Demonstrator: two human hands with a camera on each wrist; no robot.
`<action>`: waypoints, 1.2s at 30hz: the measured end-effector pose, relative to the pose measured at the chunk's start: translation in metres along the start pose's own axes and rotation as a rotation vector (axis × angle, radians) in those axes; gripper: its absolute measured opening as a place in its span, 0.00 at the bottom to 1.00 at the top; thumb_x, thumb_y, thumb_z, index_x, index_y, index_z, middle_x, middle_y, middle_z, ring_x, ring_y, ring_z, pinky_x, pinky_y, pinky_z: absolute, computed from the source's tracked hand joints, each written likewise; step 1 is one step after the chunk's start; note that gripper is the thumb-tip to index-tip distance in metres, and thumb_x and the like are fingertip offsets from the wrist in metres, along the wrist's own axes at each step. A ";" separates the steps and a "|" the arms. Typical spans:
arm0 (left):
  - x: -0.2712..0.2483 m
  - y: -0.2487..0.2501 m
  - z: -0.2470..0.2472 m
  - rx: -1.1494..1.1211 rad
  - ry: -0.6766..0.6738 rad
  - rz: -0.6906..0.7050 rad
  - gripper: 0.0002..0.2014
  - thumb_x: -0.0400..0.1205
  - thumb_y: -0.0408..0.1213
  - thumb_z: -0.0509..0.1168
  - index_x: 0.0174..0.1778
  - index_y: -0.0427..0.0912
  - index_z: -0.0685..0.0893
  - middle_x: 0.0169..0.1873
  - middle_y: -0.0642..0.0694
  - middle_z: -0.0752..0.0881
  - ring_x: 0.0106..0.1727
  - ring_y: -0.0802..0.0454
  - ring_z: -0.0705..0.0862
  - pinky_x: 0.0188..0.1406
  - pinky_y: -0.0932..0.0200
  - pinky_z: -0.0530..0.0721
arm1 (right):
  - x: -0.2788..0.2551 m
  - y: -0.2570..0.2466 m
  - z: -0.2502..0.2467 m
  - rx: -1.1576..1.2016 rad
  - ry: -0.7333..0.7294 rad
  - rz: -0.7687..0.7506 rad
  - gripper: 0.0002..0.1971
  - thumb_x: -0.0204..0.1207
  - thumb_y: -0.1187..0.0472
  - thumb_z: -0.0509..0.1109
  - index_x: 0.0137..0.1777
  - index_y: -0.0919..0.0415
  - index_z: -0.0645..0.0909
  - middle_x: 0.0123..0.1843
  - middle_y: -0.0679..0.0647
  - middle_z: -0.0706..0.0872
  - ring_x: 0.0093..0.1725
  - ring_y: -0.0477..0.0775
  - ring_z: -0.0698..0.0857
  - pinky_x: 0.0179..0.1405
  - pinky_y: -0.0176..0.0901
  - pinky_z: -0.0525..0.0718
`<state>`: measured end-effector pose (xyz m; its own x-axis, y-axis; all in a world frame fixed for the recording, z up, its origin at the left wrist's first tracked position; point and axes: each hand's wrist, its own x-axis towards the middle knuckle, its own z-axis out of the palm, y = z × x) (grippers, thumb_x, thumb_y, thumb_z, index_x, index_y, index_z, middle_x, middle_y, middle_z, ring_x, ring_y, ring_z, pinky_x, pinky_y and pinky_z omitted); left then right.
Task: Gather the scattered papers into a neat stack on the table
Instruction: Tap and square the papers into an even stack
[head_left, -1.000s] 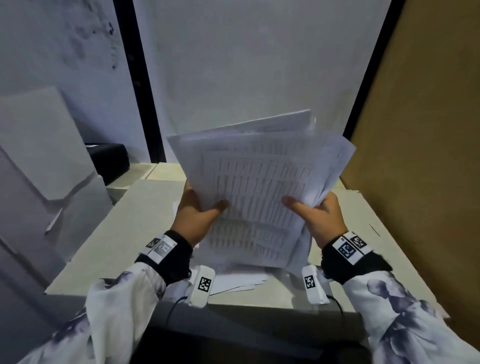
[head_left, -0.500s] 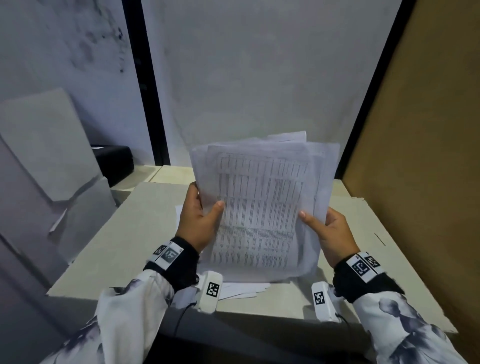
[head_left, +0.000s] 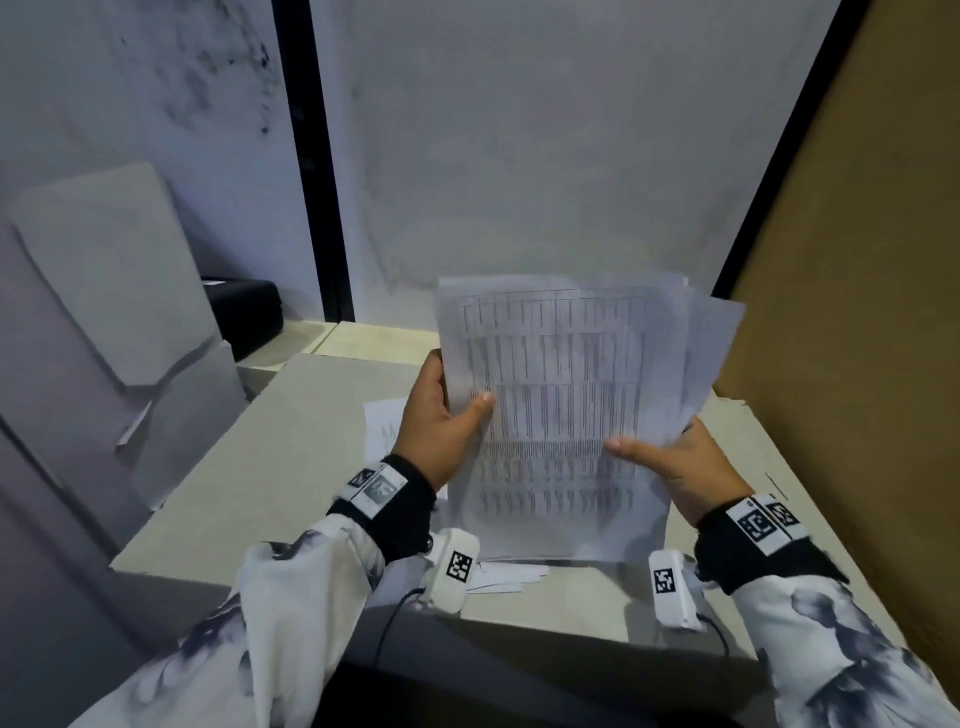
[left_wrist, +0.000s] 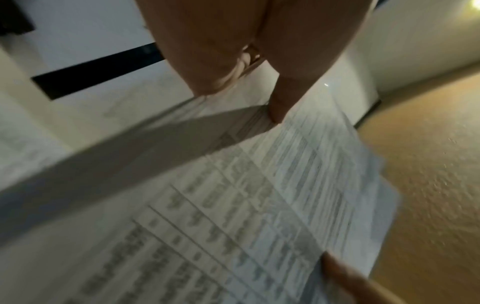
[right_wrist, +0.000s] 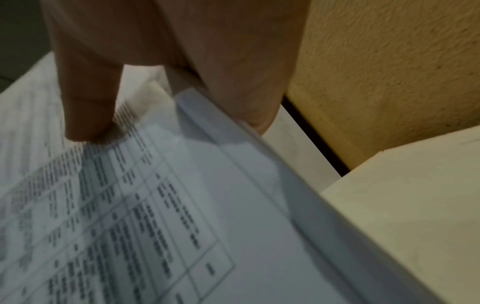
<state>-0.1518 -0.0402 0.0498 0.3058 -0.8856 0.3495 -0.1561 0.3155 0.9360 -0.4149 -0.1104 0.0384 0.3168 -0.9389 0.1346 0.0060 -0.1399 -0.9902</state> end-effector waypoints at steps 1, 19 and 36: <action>0.002 0.001 0.001 -0.068 -0.009 -0.035 0.18 0.83 0.31 0.68 0.64 0.55 0.78 0.61 0.49 0.89 0.64 0.51 0.89 0.66 0.44 0.87 | -0.001 0.002 -0.002 0.000 0.013 0.000 0.26 0.69 0.69 0.82 0.69 0.63 0.85 0.63 0.57 0.94 0.65 0.59 0.92 0.68 0.53 0.89; 0.014 -0.102 -0.044 1.308 -0.280 -0.787 0.74 0.49 0.72 0.75 0.88 0.51 0.44 0.77 0.35 0.68 0.75 0.31 0.74 0.65 0.39 0.82 | -0.014 -0.040 -0.012 -0.060 0.246 -0.001 0.24 0.81 0.75 0.71 0.29 0.54 0.69 0.11 0.40 0.76 0.12 0.33 0.75 0.15 0.19 0.70; 0.022 -0.086 -0.064 0.615 -0.084 -0.776 0.28 0.69 0.33 0.82 0.66 0.32 0.84 0.59 0.39 0.90 0.53 0.42 0.90 0.54 0.54 0.91 | 0.000 -0.007 -0.053 0.029 0.144 0.033 0.48 0.37 0.38 0.93 0.54 0.70 0.88 0.47 0.53 0.97 0.45 0.50 0.96 0.48 0.37 0.93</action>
<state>-0.0716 -0.0647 -0.0200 0.4657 -0.8008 -0.3766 -0.4087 -0.5721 0.7111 -0.4651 -0.1259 0.0474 0.1778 -0.9785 0.1041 0.0263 -0.1010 -0.9945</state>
